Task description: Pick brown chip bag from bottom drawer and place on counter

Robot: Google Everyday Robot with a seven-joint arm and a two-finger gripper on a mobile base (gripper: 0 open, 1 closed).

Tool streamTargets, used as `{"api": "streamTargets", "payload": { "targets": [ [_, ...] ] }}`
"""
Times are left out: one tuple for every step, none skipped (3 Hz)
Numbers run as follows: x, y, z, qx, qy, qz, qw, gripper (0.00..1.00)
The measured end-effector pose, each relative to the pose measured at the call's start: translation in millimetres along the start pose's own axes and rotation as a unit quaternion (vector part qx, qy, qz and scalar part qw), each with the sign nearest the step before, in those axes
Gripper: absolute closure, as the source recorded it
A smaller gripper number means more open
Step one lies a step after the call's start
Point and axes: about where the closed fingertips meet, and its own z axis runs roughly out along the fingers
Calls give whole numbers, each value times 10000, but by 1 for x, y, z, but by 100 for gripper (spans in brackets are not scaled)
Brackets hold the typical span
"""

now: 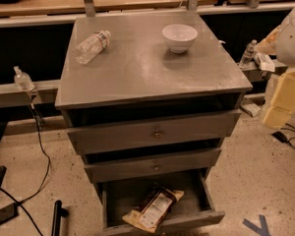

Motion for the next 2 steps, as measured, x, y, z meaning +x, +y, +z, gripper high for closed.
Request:
{"api": "streamTargets", "payload": {
  "targets": [
    [0,0,0,1,0,0,10000,0],
    [-35,-7,42,-357,96,-670,9971,0]
  ]
}}
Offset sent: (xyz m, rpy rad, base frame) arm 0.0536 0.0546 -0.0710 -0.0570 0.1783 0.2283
